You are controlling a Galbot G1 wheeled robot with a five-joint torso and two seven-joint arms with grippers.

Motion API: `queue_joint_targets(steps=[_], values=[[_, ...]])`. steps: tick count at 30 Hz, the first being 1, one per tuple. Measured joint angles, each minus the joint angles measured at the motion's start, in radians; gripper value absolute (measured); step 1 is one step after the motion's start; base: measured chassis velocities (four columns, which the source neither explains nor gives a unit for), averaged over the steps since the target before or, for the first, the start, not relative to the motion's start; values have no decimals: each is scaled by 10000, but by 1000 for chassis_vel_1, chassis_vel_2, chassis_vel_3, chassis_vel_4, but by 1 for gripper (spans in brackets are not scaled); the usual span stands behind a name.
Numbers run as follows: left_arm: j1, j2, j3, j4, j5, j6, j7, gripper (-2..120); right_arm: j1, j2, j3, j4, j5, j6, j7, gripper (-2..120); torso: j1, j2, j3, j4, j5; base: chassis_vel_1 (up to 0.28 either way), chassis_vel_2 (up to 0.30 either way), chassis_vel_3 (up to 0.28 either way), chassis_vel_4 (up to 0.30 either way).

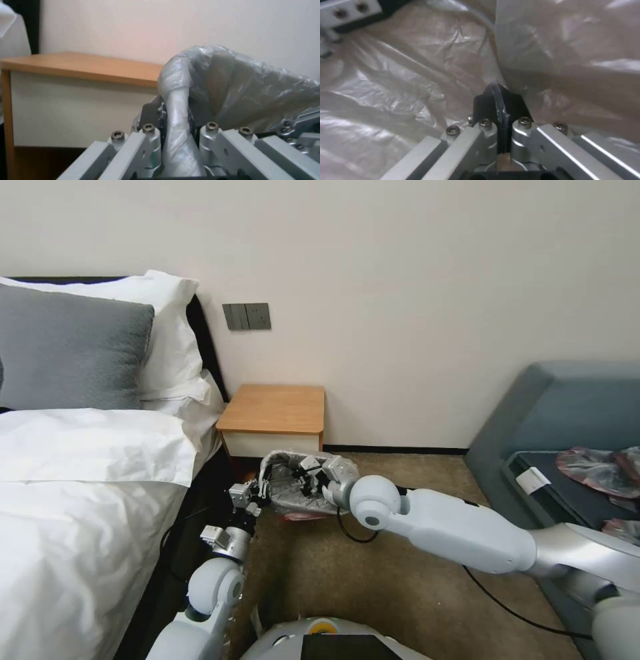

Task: Pick up the garbage bag from the table and place it over the trash can.

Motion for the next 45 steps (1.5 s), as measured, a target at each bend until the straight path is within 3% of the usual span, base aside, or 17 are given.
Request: queue_joint_targets(steps=[17,23,45], values=[[-140,178,-95,-149,128,122,622,9,912,109,-1148,-246,-1220,-1294,-176,0,0,0,0,-1,0,0,0,0,0],[-236,171,-90,-148,114,133,767,9,1263,203,-1702,-346,-1242,-1312,-225,0,0,0,0,0,0,0,0,0,0],[-272,197,-72,-129,713,-202,1307,9,1515,443,-2223,-1082,-697,-1304,207,0,0,0,0,0,0,0,0,0,0]])
